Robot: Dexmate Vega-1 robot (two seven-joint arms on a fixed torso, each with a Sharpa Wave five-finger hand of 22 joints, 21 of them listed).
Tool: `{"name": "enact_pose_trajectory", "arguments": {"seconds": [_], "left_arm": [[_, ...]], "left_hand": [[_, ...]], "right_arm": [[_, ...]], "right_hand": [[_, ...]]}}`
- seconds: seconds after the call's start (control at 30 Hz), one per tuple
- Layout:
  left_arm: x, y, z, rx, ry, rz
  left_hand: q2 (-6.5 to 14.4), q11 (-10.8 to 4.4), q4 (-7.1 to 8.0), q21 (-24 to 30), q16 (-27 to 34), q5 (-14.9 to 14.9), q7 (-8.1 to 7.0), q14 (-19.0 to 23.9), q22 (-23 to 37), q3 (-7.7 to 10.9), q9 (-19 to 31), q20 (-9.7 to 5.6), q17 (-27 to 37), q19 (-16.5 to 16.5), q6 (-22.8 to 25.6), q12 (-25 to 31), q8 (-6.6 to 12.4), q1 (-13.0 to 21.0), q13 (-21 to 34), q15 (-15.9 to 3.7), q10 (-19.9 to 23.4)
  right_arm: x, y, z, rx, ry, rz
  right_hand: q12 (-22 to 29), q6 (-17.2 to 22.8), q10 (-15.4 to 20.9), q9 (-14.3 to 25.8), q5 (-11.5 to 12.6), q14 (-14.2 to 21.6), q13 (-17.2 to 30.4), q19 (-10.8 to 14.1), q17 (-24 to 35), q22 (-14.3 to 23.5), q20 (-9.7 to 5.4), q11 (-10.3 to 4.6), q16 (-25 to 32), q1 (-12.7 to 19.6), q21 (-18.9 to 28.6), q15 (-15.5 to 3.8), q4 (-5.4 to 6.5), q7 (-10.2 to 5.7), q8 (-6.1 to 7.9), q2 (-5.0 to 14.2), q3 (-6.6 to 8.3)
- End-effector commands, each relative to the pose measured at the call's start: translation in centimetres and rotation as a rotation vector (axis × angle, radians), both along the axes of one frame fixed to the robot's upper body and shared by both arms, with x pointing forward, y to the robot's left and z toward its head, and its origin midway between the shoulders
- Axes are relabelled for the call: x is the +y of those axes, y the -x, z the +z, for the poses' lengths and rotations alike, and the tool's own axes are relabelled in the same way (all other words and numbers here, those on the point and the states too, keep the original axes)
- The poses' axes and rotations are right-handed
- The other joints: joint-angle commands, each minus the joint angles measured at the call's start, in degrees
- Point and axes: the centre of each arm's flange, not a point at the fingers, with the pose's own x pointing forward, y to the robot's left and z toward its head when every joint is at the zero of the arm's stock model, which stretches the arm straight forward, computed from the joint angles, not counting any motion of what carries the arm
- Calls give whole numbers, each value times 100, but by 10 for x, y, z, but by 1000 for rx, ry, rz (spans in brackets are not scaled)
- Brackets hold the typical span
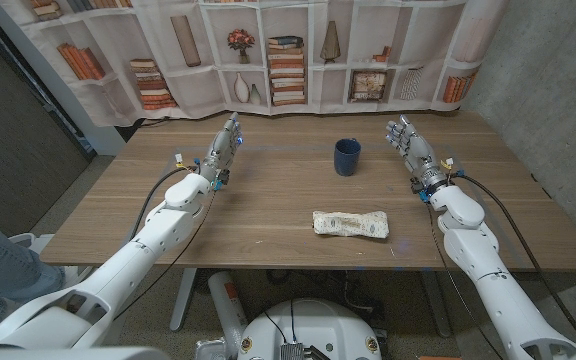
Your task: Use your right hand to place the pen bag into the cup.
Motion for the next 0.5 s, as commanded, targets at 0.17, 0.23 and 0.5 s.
{"name": "enact_pose_trajectory", "arguments": {"seconds": [0.17, 0.23, 0.5], "left_arm": [[1, -1, 1, -1, -3, 0], [1, -1, 2, -1, -2, 1], [2, -1, 2, -3, -2, 1]], "left_hand": [[1, -21, -21, 28, 34, -20, -57, -484, 18, 11, 25, 45, 8, -632, -88, 33, 32, 79, 15, -13, -149], [3, -19, -23, 28, 33, -21, -60, -485, 18, 11, 25, 47, 8, -632, -87, 33, 32, 82, 15, -11, -149], [14, -43, -32, 28, 35, -28, -71, -479, 18, 11, 25, 53, 8, -631, -83, 33, 31, 103, 15, -29, -145]], "right_arm": [[-3, 13, -2, -27, 4, -11], [-4, 15, -3, -30, 3, -11], [-4, 19, -7, -40, 7, -8]], "right_hand": [[14, 21, 28, 12, -15, 111, 9, 107, 31, 9, -146, -40, 38, 93, -12, -23, -42, -52, 18, 3, 31], [11, 23, 29, 12, -17, 138, 9, 125, 32, 9, -148, -41, 44, 97, -10, -27, -46, -60, 17, 3, 31], [5, 34, 31, 12, -24, 181, 9, 156, 32, 10, -145, -53, 47, 112, -14, -28, -61, -76, 16, 9, 33]]}}
